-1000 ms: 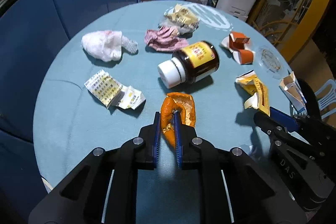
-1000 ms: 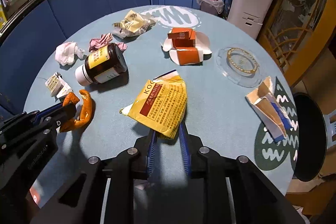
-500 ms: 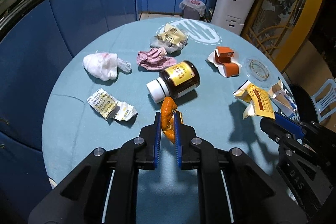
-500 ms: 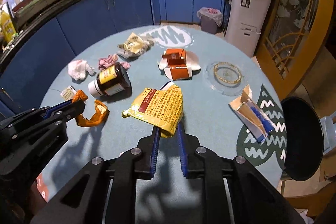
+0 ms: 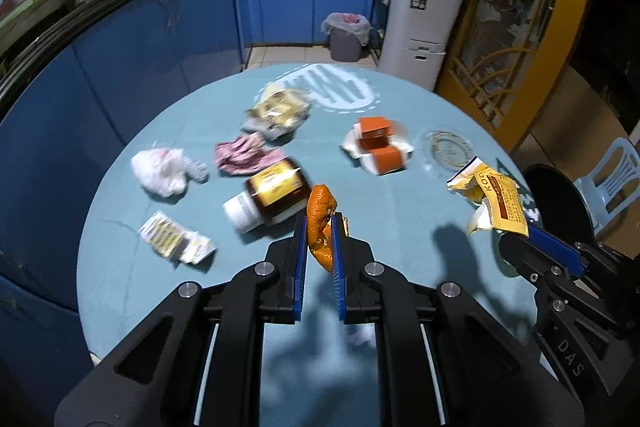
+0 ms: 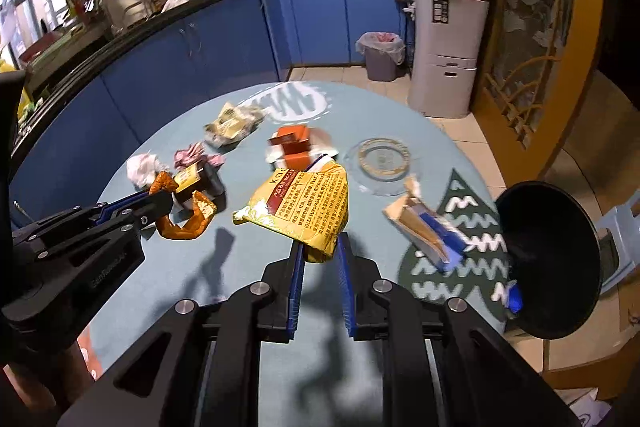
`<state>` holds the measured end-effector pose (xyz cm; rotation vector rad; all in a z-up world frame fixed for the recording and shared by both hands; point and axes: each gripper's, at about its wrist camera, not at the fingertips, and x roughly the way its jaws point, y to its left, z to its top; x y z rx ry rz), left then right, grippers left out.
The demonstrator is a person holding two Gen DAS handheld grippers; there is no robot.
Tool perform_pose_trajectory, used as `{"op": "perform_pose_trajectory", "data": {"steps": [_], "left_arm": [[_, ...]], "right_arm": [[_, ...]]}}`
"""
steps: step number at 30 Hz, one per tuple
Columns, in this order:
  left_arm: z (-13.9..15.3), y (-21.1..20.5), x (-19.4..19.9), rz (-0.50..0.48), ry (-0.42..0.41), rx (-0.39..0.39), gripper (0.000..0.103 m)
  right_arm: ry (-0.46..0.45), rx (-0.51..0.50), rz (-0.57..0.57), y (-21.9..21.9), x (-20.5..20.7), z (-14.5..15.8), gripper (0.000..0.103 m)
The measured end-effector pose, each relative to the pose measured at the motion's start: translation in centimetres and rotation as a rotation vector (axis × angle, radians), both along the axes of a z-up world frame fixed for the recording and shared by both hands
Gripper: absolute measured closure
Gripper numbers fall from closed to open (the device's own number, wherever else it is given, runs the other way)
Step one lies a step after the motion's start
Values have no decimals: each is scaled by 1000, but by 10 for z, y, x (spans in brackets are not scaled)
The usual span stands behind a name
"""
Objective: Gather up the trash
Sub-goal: 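Carry the orange peel and yellow packet with both tools over the black bin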
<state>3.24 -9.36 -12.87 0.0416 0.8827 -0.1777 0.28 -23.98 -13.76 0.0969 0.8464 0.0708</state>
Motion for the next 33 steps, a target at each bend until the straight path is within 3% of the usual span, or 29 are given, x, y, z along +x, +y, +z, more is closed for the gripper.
{"op": "perform_pose_trajectory", "data": {"steps": [17, 33], "left_arm": [[6, -103, 13, -147, -17, 54, 90], [8, -242, 23, -351, -32, 76, 90]], "right_arm": [[-24, 59, -160, -90, -12, 0, 86], [-23, 83, -341, -188, -21, -11, 86]]}}
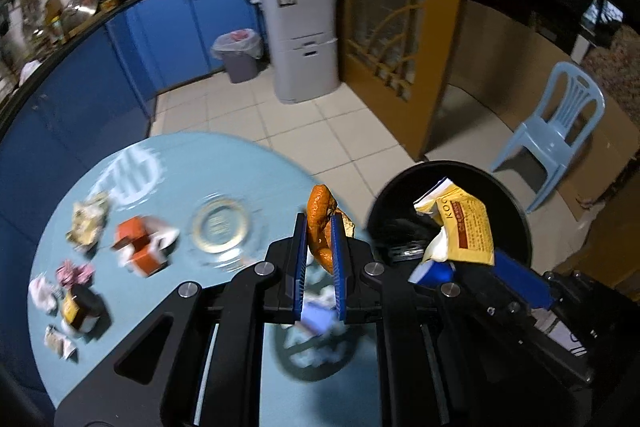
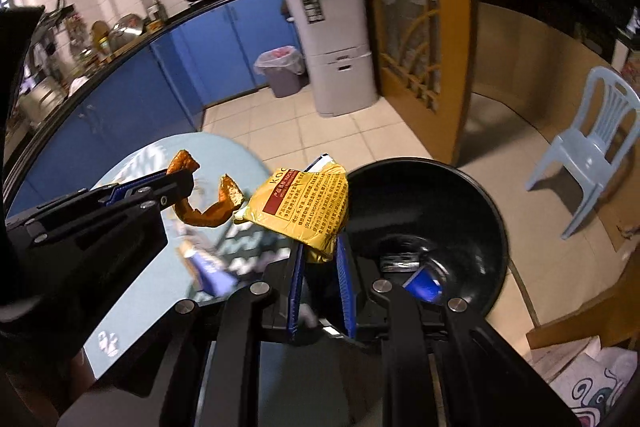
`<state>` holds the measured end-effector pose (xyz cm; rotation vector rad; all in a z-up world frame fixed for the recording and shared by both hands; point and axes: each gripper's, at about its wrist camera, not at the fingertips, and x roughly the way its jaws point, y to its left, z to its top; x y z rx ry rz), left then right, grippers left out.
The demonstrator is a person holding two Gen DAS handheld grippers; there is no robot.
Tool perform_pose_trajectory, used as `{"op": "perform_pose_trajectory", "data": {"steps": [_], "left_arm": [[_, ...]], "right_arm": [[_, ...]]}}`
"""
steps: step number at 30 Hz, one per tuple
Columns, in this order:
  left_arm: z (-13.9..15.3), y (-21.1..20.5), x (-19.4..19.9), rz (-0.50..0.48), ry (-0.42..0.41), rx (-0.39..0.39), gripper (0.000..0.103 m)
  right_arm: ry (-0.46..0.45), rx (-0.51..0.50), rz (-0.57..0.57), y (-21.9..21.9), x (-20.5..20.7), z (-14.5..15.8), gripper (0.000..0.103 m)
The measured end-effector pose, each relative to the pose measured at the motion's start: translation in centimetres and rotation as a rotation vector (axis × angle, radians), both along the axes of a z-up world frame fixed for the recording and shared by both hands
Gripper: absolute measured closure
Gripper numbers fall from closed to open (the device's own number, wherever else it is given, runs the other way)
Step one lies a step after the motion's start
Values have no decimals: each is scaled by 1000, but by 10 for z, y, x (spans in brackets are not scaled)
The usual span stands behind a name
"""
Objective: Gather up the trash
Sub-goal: 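Carry the orange peel and yellow packet with both tools over the black bin, then open both tools to drop the peel and yellow packet into the bin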
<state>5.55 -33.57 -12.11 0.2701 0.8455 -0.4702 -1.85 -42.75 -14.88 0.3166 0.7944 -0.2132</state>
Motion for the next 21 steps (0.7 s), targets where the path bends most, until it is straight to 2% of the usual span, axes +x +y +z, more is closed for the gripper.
{"op": "perform_pose_trajectory", "data": {"steps": [8, 17, 19, 20, 21], "left_arm": [[-7, -60, 6, -84, 16, 17, 90], [-14, -98, 15, -140, 56, 20, 86], [-18, -99, 18, -140, 83, 16, 76], [-21, -98, 21, -129, 95, 18, 60], [-22, -96, 22, -121, 101, 13, 19]], "right_arm": [[14, 24, -105, -49, -7, -11, 86], [19, 36, -161, -77, -8, -18, 86], [21, 39, -163, -78, -8, -20, 86], [23, 41, -163, -79, -8, -21, 86], [24, 43, -162, -79, -7, -22, 86]]}}
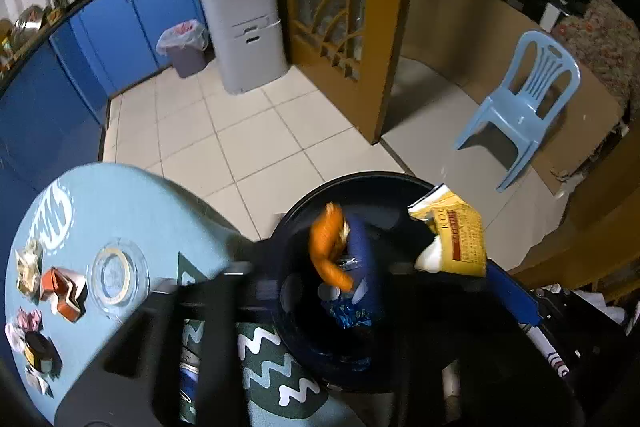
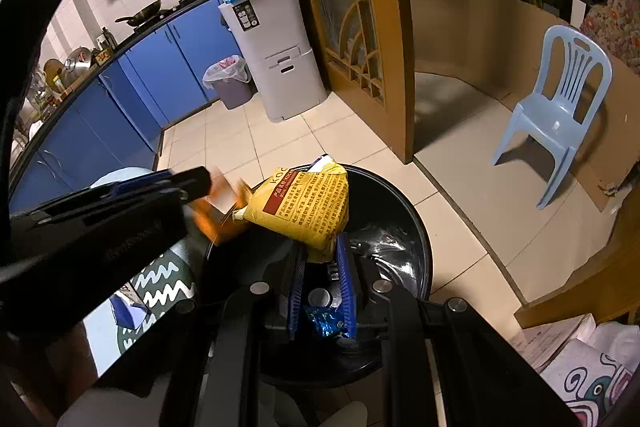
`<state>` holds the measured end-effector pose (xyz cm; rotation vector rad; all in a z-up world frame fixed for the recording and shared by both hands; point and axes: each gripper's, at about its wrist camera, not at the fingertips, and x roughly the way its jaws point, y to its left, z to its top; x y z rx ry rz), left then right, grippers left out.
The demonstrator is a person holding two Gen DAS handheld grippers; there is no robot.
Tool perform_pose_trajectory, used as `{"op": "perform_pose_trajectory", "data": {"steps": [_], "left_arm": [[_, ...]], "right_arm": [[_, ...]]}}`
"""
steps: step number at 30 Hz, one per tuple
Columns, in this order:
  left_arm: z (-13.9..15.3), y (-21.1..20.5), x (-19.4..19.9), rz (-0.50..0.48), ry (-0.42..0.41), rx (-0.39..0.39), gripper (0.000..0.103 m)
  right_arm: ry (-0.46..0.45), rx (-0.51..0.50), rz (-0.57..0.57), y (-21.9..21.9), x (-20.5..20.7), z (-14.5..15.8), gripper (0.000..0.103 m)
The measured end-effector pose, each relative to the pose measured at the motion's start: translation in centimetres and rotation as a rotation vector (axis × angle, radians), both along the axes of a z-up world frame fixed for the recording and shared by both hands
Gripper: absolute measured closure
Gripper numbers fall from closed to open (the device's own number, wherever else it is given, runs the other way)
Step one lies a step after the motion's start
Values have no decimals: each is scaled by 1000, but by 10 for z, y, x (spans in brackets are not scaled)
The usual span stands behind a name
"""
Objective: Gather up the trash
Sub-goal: 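Open both tools to drop the peel and yellow packet into the bin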
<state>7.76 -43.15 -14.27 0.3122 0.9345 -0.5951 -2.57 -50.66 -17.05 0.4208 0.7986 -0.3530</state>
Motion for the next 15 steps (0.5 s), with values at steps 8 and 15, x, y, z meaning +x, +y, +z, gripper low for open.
{"op": "perform_pose_trajectory", "data": {"steps": [8, 15], "left_arm": [[4, 12, 1, 41, -50, -31, 4], [3, 21, 4, 83, -46, -30, 4]], "right_arm": [[11, 17, -2, -5, 4, -7, 86], [11, 19, 3, -4, 5, -7, 86]]}}
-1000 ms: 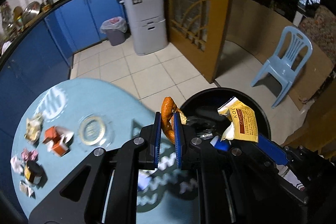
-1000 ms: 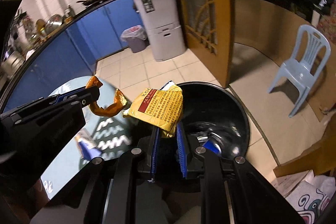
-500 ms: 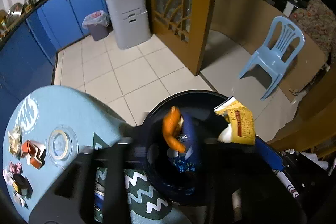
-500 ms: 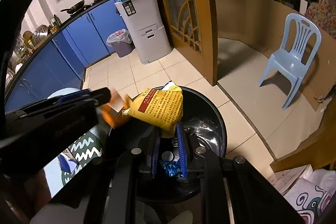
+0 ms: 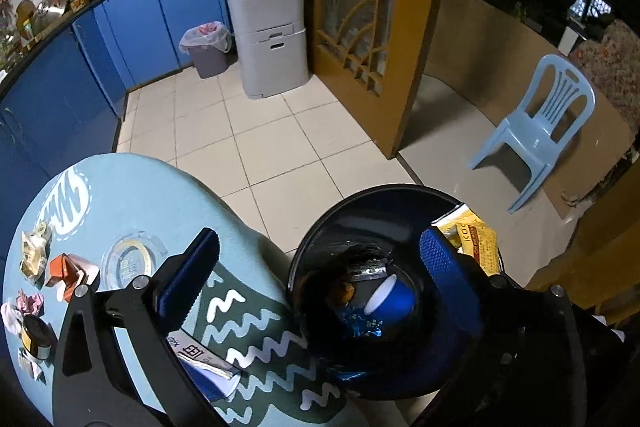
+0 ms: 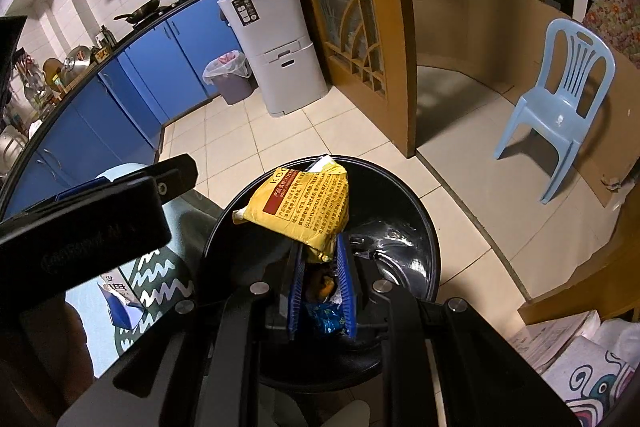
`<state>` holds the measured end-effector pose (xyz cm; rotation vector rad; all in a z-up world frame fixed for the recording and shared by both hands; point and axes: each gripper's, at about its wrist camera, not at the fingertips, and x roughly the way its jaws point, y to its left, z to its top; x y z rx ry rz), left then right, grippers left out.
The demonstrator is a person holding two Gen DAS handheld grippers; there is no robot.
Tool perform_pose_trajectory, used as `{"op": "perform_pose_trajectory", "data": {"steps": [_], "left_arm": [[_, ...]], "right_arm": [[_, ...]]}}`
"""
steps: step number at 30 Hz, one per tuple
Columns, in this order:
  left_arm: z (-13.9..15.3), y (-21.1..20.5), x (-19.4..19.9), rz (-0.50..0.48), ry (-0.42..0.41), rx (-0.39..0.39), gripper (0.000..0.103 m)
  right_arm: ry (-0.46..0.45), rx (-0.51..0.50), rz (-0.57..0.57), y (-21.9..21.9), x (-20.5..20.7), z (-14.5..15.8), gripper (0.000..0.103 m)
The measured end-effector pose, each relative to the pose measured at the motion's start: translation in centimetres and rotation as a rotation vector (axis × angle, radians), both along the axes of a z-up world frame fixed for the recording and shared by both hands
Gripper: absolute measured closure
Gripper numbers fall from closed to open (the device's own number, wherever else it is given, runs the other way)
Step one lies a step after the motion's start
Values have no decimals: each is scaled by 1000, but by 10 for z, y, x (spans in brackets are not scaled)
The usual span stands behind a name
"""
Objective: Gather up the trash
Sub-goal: 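Open both tools to drop the peel and yellow packet into the bin, then move both open tools back over the table toward the remaining trash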
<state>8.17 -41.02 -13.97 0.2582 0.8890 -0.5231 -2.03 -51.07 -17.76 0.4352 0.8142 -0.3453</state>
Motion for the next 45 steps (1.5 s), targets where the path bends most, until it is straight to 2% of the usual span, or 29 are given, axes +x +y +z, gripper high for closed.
{"op": "perform_pose_trajectory", "data": {"steps": [9, 15, 22, 24, 25, 26, 27, 29, 37, 45], "left_arm": [[0, 8, 1, 26, -1, 2, 4], [0, 9, 3, 44, 1, 1, 4], [-1, 14, 3, 53, 1, -1, 4], [-1, 15, 4, 55, -1, -1, 4], [-1, 16, 4, 56, 0, -1, 4], [-1, 16, 3, 57, 1, -1, 4], [-1, 17, 3, 59, 1, 0, 4], [-2, 19, 2, 63, 0, 0, 4], [0, 27, 2, 80, 0, -1, 4], [4, 45, 2, 108, -6, -9, 4]], "right_arm": [[-14, 1, 10, 1, 4, 3, 86], [-11, 41, 5, -3, 9, -1, 83], [17, 36, 6, -3, 16, -6, 83], [34, 28, 9, -2, 17, -8, 78], [38, 25, 8, -1, 18, -9, 64], [34, 24, 5, -1, 17, -9, 32], [21, 23, 1, -2, 16, -8, 22], [-2, 8, -3, -1, 12, -6, 21], [6, 20, 15, 3, 13, -5, 21], [15, 15, 80, 26, 17, -5, 21]]}}
